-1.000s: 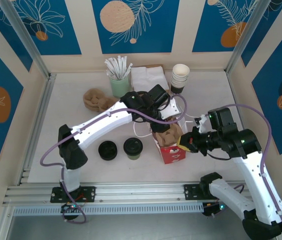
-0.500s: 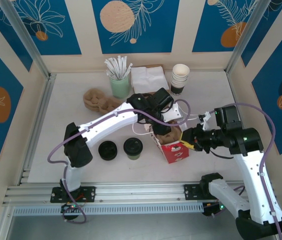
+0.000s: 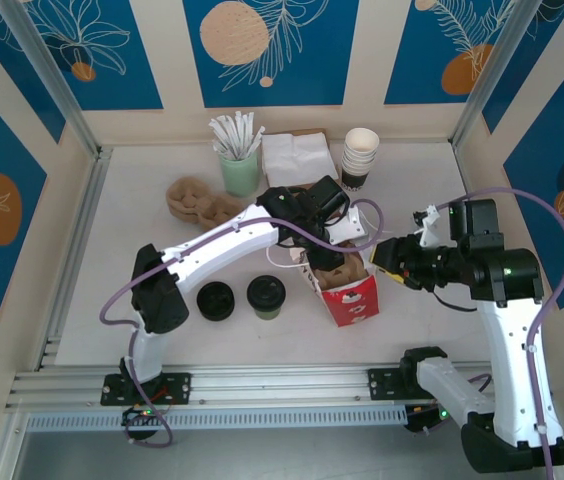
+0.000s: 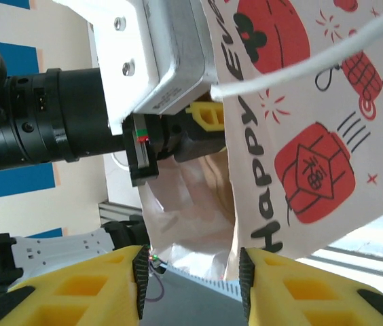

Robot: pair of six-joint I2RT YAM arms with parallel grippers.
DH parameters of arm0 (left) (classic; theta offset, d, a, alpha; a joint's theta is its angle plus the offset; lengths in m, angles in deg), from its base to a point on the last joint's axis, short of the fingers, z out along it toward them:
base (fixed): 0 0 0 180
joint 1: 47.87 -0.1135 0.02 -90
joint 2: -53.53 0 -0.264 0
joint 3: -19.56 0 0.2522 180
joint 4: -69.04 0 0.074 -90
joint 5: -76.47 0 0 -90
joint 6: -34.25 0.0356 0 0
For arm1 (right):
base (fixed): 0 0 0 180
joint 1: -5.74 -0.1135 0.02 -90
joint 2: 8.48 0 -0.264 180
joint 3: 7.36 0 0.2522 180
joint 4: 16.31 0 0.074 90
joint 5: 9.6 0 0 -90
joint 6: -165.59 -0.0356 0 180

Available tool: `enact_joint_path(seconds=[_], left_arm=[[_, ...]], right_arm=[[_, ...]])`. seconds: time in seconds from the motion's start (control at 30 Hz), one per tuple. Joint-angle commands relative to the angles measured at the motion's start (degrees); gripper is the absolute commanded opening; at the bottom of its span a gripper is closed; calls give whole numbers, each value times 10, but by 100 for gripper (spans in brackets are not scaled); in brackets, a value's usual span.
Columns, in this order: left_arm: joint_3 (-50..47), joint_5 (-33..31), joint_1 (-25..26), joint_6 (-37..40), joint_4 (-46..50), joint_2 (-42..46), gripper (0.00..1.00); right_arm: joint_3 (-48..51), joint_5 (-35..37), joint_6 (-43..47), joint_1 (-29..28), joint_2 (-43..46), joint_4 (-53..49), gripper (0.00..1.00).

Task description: Pack the takeout coffee

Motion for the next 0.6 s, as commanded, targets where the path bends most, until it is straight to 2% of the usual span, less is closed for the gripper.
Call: enact_joint_path(seconds=[0.0,0.37,0.57], left_arm=[[16,30,5,7,-7,-20,30],[16,56,3,3,-29,-33,30],[19,66,3,2,-38,-47,30]], right_arm=[[23,9,20,3,0,37,45],[56,79,50,3,-29,64,45],[66,107,60,3,-37,60,37]])
